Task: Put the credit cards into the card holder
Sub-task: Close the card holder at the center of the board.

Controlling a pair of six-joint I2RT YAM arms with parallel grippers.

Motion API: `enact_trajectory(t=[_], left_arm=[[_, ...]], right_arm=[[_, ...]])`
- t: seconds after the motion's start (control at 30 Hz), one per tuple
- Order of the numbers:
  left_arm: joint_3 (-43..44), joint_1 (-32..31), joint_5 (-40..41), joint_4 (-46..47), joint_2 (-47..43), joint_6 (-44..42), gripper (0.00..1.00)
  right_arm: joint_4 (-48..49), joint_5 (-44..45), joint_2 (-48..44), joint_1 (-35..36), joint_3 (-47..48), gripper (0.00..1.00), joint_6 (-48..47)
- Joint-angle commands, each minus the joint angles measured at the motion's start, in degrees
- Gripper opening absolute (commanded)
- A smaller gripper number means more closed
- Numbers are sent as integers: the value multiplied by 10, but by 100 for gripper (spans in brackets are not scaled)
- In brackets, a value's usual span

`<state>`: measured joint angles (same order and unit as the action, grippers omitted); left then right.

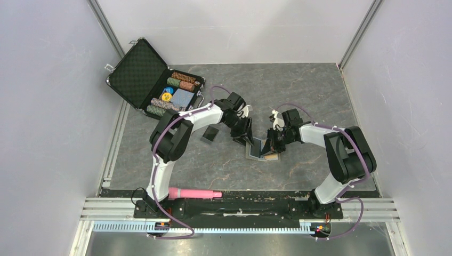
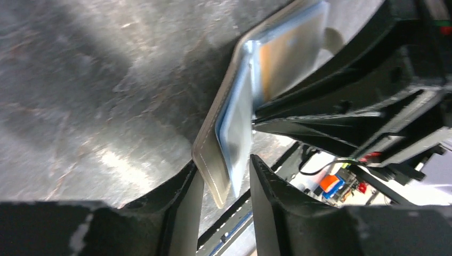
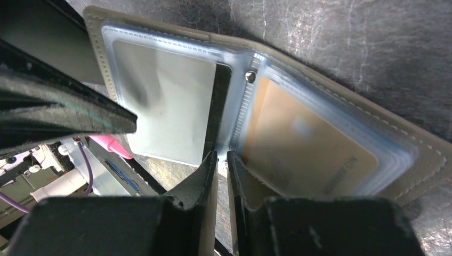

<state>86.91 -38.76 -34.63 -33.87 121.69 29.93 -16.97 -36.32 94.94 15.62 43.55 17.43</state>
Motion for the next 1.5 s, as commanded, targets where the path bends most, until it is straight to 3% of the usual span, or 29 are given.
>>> enact_trajectory(t=[0.0,0.17,0.3,0.73,1.0,1.23,1.47], left_arm=[[1,-7,-83,70,-18,46,40],[6,-8,-89,78,-13,53,21],[44,-8,-58,-1,-2,-4,2],[252,-8,72,-322,48,-285,2],[326,-25,139,-414,85,-391,2],[371,-65,205,-424,120,-391,2],[402,-100,270,-400,138,-367,7]], right_arm=[[13,13,4,1,-9,14,1],[22,-4,-3,1,2,14,12],[11,3,-15,1,23,17,15],[-67,60,-45,0,99,32,-33],[-70,76,-51,-1,95,42,-47],[-21,47,-46,-1,32,51,-29],[80,-36,-40,6,-61,52,41]])
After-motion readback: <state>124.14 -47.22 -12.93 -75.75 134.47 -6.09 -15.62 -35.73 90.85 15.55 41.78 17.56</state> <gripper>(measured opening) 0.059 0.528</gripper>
